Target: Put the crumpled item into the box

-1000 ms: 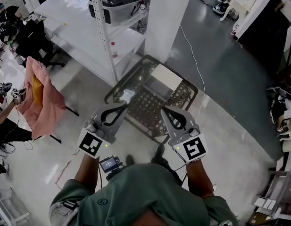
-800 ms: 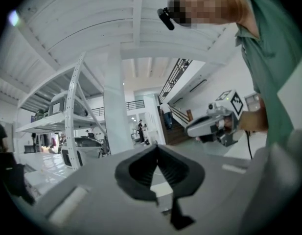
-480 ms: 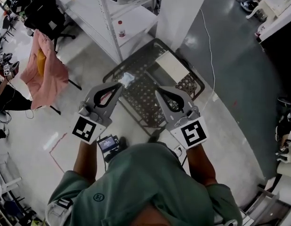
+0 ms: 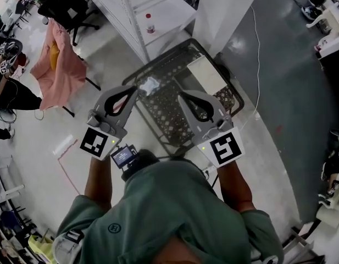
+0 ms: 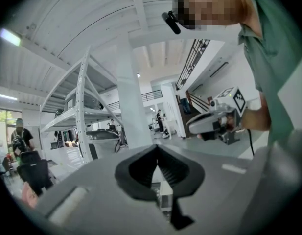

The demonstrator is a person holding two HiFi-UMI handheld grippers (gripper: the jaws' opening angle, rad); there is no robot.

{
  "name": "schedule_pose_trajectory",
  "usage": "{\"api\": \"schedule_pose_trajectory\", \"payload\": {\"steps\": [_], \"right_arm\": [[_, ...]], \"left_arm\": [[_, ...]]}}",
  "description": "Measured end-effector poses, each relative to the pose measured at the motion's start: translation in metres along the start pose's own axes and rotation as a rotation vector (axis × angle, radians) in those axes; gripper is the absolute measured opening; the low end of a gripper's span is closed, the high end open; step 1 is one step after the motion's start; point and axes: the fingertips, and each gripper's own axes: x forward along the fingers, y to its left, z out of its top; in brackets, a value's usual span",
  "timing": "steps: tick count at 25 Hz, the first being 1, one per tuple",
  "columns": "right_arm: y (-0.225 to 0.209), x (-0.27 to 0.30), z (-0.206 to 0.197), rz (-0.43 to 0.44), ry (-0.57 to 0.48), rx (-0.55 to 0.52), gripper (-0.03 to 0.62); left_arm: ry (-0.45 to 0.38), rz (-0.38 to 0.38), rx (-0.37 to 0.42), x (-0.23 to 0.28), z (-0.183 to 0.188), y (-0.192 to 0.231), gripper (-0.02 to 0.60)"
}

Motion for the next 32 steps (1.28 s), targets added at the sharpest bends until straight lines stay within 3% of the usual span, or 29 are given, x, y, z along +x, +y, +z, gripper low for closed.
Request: {"api": "schedule_pose_trajectory", "payload": {"steps": [6,19,32], "right_arm": [[-0.019,0.026,-0.014,-0.020,0.024,0.035,0.006],[-0.060,0.112,-0.061,-0.170,0.118,0.088,0.008],[-0.075,0.154,-0.124,-0.181,0.202,0.155,0.008]], "left_arm": [[0.033,-0.027,-0.018,0.021,-0.021,0.025,0.003],[0.034,-0.172,-0.086,0.085,-0.104,0.107,0.003],[0.137,-0.216,-0.174,0.131,-0.201,0.133,0.045]]}}
